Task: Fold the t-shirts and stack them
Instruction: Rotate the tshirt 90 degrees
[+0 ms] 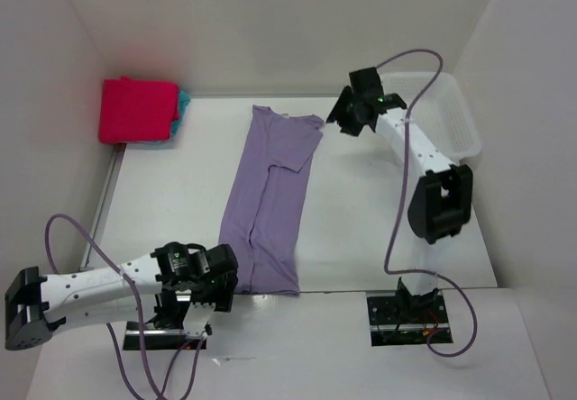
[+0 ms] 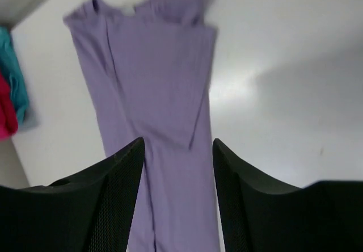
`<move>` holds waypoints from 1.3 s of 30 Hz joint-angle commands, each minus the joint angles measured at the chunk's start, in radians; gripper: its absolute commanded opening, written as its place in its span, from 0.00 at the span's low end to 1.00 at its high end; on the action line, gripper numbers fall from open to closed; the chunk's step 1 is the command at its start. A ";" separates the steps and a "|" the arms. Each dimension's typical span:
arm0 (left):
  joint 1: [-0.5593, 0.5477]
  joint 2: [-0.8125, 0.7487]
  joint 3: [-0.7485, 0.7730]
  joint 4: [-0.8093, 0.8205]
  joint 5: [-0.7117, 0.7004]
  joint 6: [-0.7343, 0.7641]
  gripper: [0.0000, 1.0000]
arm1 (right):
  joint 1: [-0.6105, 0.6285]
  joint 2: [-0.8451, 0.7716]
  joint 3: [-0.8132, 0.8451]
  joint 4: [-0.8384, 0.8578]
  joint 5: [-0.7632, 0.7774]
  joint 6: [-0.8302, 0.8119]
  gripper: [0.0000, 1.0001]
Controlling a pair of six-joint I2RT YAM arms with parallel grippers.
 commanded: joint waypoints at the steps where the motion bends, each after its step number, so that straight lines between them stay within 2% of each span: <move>1: -0.004 -0.079 -0.048 0.023 -0.014 -0.076 0.66 | 0.008 0.255 0.281 -0.148 0.101 -0.137 0.57; 2: -0.004 -0.105 -0.062 0.036 -0.045 -0.122 0.66 | 0.008 0.314 0.423 -0.174 0.112 -0.163 0.59; 4: 0.006 -0.202 -0.088 0.056 -0.070 -0.199 0.66 | 0.008 0.484 0.568 -0.244 0.132 -0.177 0.61; 5: 0.016 -0.240 -0.106 0.056 -0.085 -0.253 0.66 | 0.008 0.539 0.722 -0.272 0.142 -0.191 0.62; 7: 0.016 -0.370 -0.129 0.056 -0.099 -0.298 0.66 | 0.008 0.720 0.899 -0.374 0.168 -0.210 0.67; 8: 0.016 -0.450 -0.138 0.056 -0.110 -0.333 0.66 | 0.008 0.795 1.146 -0.425 0.182 -0.219 0.68; 9: 0.016 -0.484 -0.154 0.065 -0.110 -0.348 0.66 | 0.008 0.881 1.297 -0.488 0.182 -0.228 0.69; 10: 0.016 -0.510 -0.154 0.065 -0.120 -0.364 0.66 | 0.008 0.982 1.376 -0.530 0.182 -0.210 0.69; 11: 0.016 -0.536 -0.163 0.065 -0.120 -0.386 0.66 | -0.008 0.995 1.377 -0.504 0.138 -0.210 0.70; 14: 0.025 -0.510 -0.163 0.065 -0.139 -0.405 0.65 | -0.020 1.060 1.466 -0.504 0.158 -0.209 0.70; 22: 0.025 -0.472 -0.172 0.083 -0.105 -0.370 0.65 | 0.032 1.115 1.402 -0.506 0.071 -0.229 0.70; 23: 0.025 -0.460 -0.172 0.083 -0.105 -0.370 0.65 | 0.041 1.124 1.402 -0.495 0.060 -0.229 0.65; 25: 0.025 -0.460 -0.172 0.092 -0.105 -0.370 0.65 | 0.041 1.147 1.420 -0.495 0.049 -0.229 0.60; 28: 0.025 -0.460 -0.172 0.092 -0.105 -0.381 0.66 | 0.041 1.201 1.469 -0.486 0.017 -0.219 0.41; 29: 0.025 -0.460 -0.172 0.092 -0.105 -0.381 0.66 | 0.041 1.231 1.489 -0.474 0.008 -0.219 0.25; 32: 0.025 -0.460 -0.172 0.092 -0.114 -0.391 0.66 | 0.041 1.251 1.509 -0.414 0.007 -0.196 0.00; 36: 0.025 -0.449 -0.172 0.102 -0.114 -0.401 0.66 | 0.021 1.219 1.491 -0.213 0.049 -0.142 0.00; 38: 0.025 -0.440 -0.172 0.111 -0.125 -0.429 0.66 | 0.008 1.166 1.405 -0.116 0.072 -0.127 0.00; 39: 0.025 -0.440 -0.172 0.111 -0.125 -0.439 0.66 | -0.006 1.150 1.374 -0.016 0.081 -0.112 0.00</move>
